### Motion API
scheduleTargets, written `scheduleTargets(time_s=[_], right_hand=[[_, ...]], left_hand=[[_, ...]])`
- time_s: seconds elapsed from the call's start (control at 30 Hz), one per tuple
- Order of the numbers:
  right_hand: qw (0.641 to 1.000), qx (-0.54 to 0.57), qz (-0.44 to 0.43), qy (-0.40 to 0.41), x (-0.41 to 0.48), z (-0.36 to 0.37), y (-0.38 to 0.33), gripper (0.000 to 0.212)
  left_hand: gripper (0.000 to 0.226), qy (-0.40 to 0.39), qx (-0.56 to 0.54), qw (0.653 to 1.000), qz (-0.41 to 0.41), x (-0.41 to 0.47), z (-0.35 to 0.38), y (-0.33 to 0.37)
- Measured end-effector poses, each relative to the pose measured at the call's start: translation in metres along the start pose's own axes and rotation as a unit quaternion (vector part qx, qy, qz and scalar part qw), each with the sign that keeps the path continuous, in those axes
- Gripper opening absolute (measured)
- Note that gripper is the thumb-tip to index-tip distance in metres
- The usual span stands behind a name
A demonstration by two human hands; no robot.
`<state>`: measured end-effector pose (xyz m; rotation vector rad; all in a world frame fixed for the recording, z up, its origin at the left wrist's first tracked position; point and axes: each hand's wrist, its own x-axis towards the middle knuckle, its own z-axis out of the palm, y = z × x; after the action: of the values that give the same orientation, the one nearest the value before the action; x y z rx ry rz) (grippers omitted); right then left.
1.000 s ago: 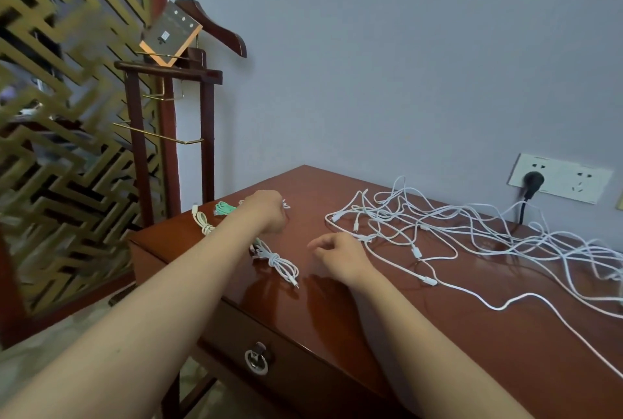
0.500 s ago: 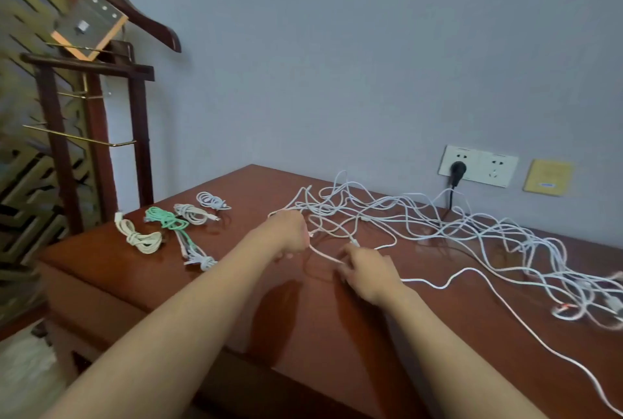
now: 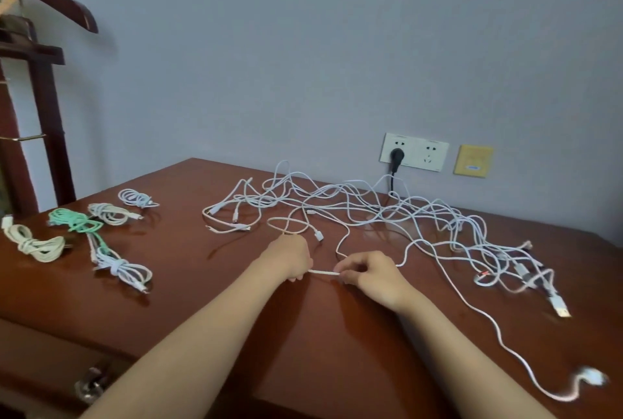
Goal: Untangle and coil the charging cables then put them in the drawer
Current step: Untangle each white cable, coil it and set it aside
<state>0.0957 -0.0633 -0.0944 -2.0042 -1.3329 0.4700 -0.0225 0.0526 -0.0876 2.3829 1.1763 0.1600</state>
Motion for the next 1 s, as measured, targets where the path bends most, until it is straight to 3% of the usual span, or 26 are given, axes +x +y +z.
scheduleTargets(time_s=[0.2,0.27,0.37,0.5,0.57,0.67,0.77,0.87,0.93,1.0], right_hand=[[0.998,-0.021,-0.009,0.055,-0.007,-0.014,0.024,0.022],[0.992,-0.016,-0.009,0.124,-0.006,-0.017,0.033,0.019],[0.977,0.018,0.062,0.204,0.001,-0.024,0.039,0.009],[0.979,-0.081,0.155,0.105,0.018,-0.031,0.031,0.017],[0.973,-0.130,0.165,0.093,0.024,-0.027,0.028,0.021],[0.957,-0.255,0.089,0.108,0.027,-0.019,0.035,0.029],[0.944,-0.296,-0.007,0.148,0.027,-0.024,0.043,0.029],[0.930,-0.210,-0.067,0.295,0.030,-0.032,0.040,0.016],[0.916,-0.115,-0.093,0.373,0.030,-0.034,0.037,0.010],[0.911,-0.044,-0.091,0.401,0.031,-0.035,0.035,0.014]], left_hand=[[0.023,0.084,0.011,0.995,0.061,0.000,0.038,0.034],[0.023,0.103,0.014,0.992,0.077,0.003,0.047,0.043],[0.021,0.138,0.011,0.988,0.074,0.012,0.055,0.051],[0.019,0.166,0.020,0.984,0.057,0.024,0.061,0.062],[0.020,0.183,0.029,0.981,0.063,0.030,0.062,0.066],[0.031,0.231,0.040,0.966,0.107,0.039,0.064,0.070],[0.042,0.288,0.010,0.936,0.201,0.049,0.068,0.069],[0.039,0.328,-0.020,0.909,0.257,0.059,0.073,0.067],[0.032,0.308,-0.021,0.919,0.245,0.062,0.073,0.066],[0.030,0.281,-0.030,0.931,0.231,0.065,0.072,0.065]])
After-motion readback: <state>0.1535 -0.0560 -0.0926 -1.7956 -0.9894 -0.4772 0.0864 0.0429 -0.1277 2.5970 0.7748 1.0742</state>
